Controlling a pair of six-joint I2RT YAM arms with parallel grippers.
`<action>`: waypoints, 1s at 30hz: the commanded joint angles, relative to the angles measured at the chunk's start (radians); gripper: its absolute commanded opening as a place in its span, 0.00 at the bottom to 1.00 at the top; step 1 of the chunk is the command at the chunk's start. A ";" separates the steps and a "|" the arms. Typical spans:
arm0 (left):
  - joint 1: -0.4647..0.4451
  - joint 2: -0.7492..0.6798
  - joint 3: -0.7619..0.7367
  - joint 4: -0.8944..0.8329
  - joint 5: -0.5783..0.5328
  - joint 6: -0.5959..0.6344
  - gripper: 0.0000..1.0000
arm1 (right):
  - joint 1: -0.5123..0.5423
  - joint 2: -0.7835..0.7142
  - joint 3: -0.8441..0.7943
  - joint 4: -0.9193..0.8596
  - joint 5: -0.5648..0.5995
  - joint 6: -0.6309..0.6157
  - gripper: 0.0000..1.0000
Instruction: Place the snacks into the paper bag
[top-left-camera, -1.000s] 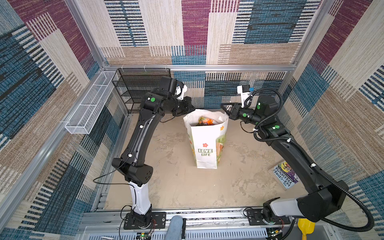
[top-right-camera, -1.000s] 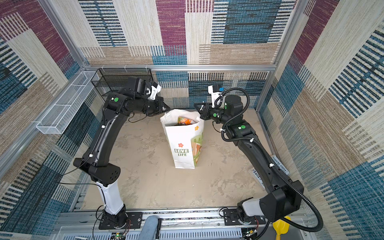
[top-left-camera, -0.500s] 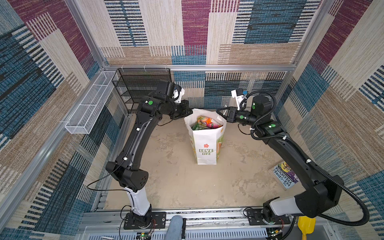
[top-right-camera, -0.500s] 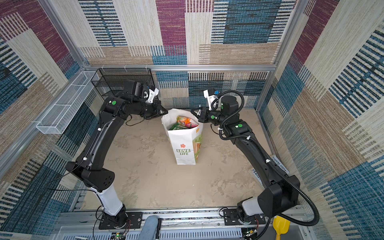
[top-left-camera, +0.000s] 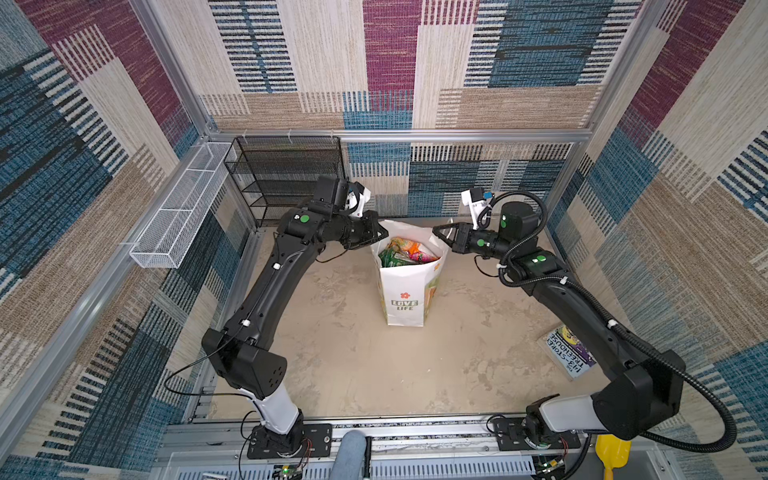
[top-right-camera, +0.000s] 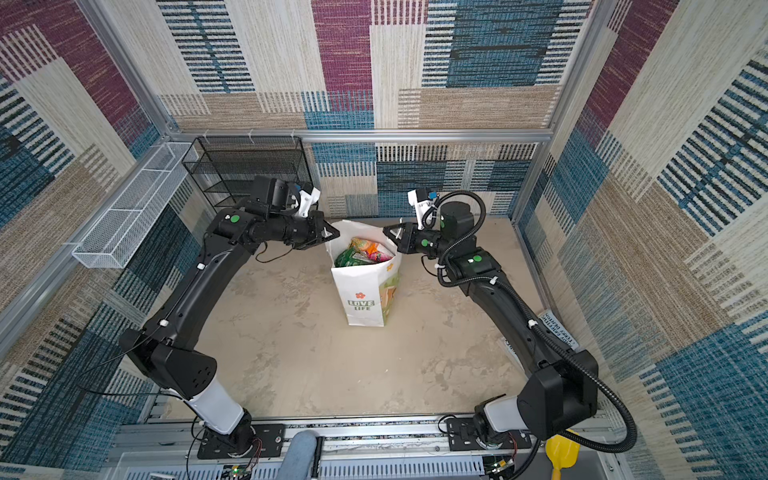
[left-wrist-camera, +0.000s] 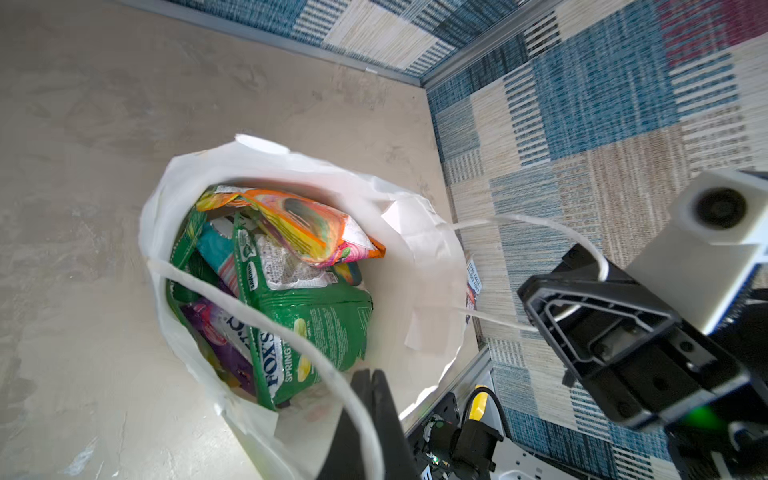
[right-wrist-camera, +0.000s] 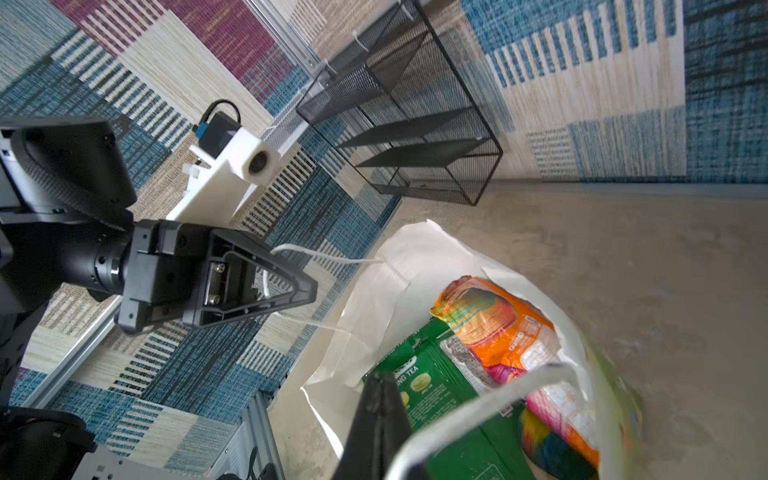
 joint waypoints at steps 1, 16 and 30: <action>0.000 -0.035 0.011 0.053 0.013 -0.010 0.00 | 0.004 -0.010 0.044 0.040 -0.034 0.009 0.00; 0.001 -0.086 -0.227 0.174 0.036 -0.039 0.00 | 0.003 -0.074 -0.148 0.100 -0.052 0.038 0.00; 0.002 -0.197 -0.395 0.267 0.028 -0.073 0.40 | 0.003 -0.143 -0.181 0.035 0.006 0.072 0.64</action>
